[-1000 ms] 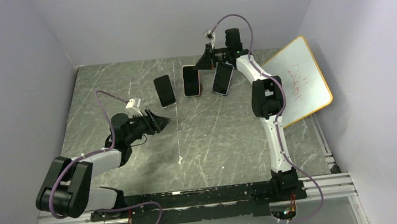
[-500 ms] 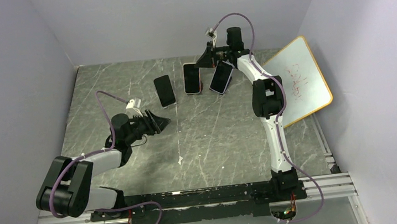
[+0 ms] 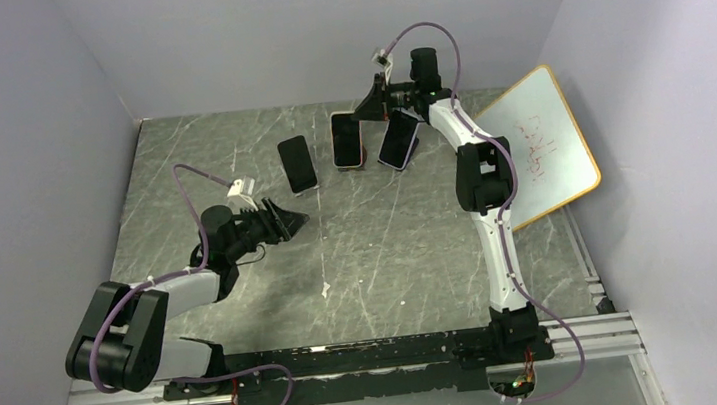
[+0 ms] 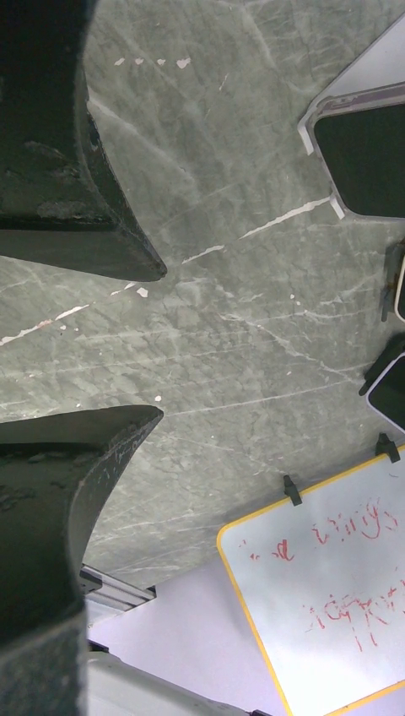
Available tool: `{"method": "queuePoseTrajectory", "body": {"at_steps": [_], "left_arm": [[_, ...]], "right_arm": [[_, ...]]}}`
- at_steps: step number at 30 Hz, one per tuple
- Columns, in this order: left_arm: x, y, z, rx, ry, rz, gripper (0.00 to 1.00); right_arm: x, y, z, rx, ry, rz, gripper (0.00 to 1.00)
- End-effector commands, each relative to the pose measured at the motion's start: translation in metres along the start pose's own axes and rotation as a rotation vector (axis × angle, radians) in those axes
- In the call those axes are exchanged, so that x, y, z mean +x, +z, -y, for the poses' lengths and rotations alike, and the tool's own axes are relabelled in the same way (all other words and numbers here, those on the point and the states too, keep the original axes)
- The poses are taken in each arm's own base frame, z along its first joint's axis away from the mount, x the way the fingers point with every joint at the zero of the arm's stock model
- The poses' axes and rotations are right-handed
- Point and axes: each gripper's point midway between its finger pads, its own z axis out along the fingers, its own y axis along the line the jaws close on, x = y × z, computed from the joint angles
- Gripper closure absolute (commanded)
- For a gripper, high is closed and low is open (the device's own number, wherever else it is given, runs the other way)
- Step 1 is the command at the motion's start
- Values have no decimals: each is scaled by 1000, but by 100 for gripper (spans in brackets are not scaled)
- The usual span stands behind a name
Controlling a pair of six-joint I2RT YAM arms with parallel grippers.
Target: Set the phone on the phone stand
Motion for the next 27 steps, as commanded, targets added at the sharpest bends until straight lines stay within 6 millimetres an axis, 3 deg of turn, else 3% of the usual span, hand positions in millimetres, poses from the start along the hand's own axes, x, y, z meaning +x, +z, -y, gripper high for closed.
{"method": "queuePoseTrajectory", "body": {"at_steps": [1,27], "left_arm": [[-3,-1,3,28,11,14,39],[-2,-1,3,30,7,13,39]], "right_arm": [[-47,-16,-9,-2,-115,56,100],[-61,-22,-12,-8,-132,74,100]]}}
